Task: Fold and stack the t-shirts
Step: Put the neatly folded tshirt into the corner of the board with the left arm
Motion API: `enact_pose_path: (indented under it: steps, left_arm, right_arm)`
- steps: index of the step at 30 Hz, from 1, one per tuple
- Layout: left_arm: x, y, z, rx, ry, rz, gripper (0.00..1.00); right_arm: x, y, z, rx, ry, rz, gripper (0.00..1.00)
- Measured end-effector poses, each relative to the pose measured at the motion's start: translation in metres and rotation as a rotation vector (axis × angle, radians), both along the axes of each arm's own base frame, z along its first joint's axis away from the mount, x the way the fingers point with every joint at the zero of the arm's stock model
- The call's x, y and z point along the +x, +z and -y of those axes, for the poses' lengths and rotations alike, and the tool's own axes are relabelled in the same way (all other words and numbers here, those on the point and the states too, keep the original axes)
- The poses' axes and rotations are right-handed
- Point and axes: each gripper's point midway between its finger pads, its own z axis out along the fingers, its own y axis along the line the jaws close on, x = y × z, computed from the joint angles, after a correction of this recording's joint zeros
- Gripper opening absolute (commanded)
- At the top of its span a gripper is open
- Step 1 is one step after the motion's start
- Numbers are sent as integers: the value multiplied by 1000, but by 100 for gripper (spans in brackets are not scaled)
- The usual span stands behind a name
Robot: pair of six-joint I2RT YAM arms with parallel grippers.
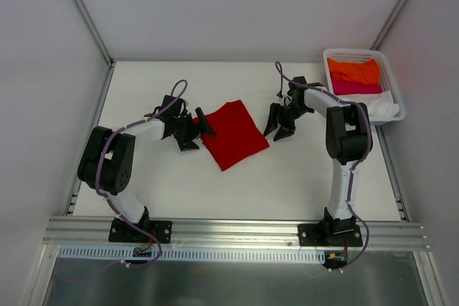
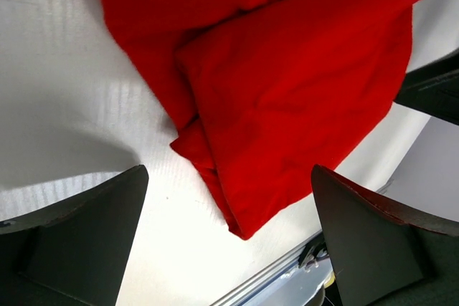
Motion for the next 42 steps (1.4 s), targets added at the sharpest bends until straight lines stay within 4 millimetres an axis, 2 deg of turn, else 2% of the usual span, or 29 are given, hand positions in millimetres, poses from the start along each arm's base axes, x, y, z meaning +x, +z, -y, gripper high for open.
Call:
enact_pose_path:
  steps: [6, 11, 25, 30, 37, 42]
  left_arm:
    - [-3, -7, -7, 39, 28, -32, 99]
    - [-1, -9, -4, 32, 26, -40, 99]
    - [17, -5, 35, -35, -68, -9, 99]
    - [16, -6, 33, -25, -67, -16, 99]
    - [9, -9, 18, 62, -33, -47, 99]
    - [7, -11, 12, 98, -24, -68, 99]
  right_arm:
    - [3, 8, 8, 14, -22, 20, 55]
    - [8, 10, -2, 96, -54, 25, 55]
    - [14, 21, -21, 208, -65, 38, 55]
    - [13, 21, -25, 211, -58, 37, 55]
    - [10, 21, -30, 213, -49, 31, 55]
    - [5, 12, -36, 212, -32, 7, 55]
